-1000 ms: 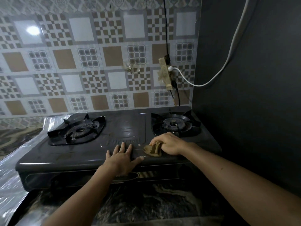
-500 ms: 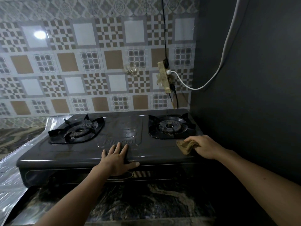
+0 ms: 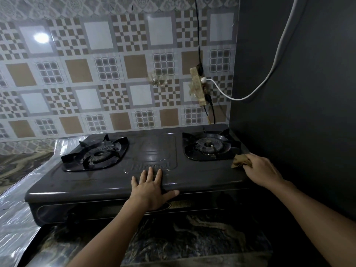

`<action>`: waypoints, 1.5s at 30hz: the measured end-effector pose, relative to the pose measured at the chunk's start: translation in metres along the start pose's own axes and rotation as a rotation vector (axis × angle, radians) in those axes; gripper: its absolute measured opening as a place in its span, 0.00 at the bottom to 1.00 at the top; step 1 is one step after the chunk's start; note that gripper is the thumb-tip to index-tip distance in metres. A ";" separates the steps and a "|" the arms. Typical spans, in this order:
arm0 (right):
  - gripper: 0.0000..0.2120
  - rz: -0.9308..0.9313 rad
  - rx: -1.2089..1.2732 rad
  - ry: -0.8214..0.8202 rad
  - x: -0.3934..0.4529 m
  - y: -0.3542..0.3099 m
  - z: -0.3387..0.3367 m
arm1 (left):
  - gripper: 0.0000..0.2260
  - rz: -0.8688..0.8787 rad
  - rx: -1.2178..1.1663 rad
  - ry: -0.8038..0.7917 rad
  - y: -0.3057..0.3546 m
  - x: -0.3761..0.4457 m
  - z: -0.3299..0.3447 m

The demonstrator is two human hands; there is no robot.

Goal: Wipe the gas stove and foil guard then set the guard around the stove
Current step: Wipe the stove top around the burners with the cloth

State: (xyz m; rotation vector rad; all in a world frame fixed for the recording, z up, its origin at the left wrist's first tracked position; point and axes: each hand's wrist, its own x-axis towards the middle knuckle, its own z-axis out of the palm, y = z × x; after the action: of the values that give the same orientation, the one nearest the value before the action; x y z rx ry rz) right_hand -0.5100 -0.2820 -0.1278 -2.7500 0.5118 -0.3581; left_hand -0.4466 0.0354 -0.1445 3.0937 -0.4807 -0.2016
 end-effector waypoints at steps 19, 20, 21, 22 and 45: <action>0.23 0.224 -0.103 0.294 -0.031 -0.119 0.078 | 0.43 0.255 -0.078 0.188 -0.056 -0.013 0.015; 0.23 0.238 -0.101 0.282 -0.032 -0.122 0.076 | 0.43 0.241 -0.067 0.210 -0.074 -0.016 0.017; 0.22 0.250 -0.092 0.271 -0.033 -0.129 0.077 | 0.43 0.217 -0.050 0.212 -0.095 -0.018 0.017; 0.22 0.248 -0.080 0.267 -0.036 -0.136 0.079 | 0.43 0.196 -0.027 0.205 -0.110 -0.019 0.017; 0.25 0.205 -0.082 0.256 -0.070 -0.296 0.138 | 0.48 -0.079 -0.094 0.212 -0.305 -0.036 -0.004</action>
State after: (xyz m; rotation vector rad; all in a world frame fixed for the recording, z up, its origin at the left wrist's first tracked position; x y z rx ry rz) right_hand -0.4422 0.0433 -0.1623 -2.7095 0.8828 -0.6547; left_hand -0.3877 0.3369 -0.1430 2.9976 -0.3322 0.1005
